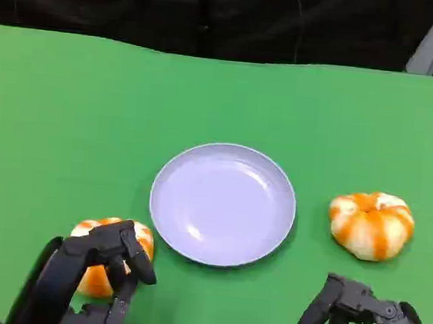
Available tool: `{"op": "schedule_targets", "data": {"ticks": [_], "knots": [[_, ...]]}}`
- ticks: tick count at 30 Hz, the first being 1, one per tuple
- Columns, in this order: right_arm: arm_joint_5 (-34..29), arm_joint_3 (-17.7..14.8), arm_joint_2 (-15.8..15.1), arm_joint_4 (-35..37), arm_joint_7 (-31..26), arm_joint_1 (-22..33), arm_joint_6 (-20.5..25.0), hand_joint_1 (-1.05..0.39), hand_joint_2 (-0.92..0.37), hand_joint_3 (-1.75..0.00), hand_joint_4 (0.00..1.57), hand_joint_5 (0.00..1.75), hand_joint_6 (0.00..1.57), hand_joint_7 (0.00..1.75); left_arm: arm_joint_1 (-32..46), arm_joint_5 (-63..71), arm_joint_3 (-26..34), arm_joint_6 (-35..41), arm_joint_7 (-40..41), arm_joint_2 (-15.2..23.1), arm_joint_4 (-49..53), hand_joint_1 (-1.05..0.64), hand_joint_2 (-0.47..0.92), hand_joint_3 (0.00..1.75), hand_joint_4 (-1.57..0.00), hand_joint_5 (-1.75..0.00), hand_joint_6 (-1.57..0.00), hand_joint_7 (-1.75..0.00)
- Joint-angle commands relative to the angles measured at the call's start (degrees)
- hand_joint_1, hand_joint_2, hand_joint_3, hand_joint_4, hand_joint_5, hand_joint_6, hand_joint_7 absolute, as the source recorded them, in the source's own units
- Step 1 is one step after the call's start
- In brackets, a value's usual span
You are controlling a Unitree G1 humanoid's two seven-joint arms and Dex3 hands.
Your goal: Grasp the bread from the table and place it into the plate.
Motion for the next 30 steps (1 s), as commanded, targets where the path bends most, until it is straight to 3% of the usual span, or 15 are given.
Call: {"op": "schedule_targets", "data": {"ticks": [1,20,24,25,26,29,30], "knots": [[0.3,0.0,-0.5,0.0,0.0,-0.1,-0.3,-0.03,-0.34,-1.39,0.77,1.75,0.73,1.40,-0.2,-0.4,0.4,-0.2,-0.2,0.9,0.0,0.04,0.29,1.42,-0.88,-1.65,-0.85,-1.35],[0.3,0.0,-0.5,0.2,0.1,-0.2,-0.5,-0.04,-0.36,-1.37,0.77,1.75,0.73,1.40,-0.5,-0.6,0.5,-0.9,-0.1,0.8,0.6,0.05,0.28,1.44,-0.88,-1.64,-0.84,-1.35],[0.2,0.0,-0.5,0.1,0.0,-0.2,-0.2,-0.04,-0.35,-1.38,0.77,1.75,0.73,1.40,-0.8,-1.5,0.5,-1.7,-0.2,0.7,1.4,0.04,0.32,1.37,-0.87,-1.45,-0.88,-1.12],[0.2,0.0,-0.5,0.1,0.0,-0.2,-0.2,-0.05,-0.35,-1.38,0.77,1.75,0.73,1.40,-0.8,-1.9,0.5,-2.0,-0.3,0.6,1.7,0.02,0.42,1.17,-0.85,-1.22,-0.88,-0.96],[0.2,0.0,-0.5,0.1,0.1,-0.2,-0.2,-0.05,-0.35,-1.38,0.77,1.75,0.73,1.40,-0.9,-2.3,0.5,-2.3,-0.3,0.5,2.0,0.01,0.46,1.07,-0.85,-1.12,-0.89,-0.87],[0.2,0.0,-0.4,0.0,0.0,-0.1,0.0,-0.05,-0.35,-1.38,0.77,1.75,0.73,1.40,-0.8,-2.1,0.7,-2.5,0.3,0.1,2.0,0.00,0.51,0.98,-0.86,-1.03,-0.92,-0.78],[0.1,0.1,-0.4,-0.2,0.0,0.0,0.2,-0.04,-0.35,-1.38,0.77,1.75,0.73,1.40,-0.6,-1.5,0.9,-2.4,1.0,-0.1,1.8,-0.03,0.59,0.80,-0.78,-0.88,-0.83,-0.57]]}}
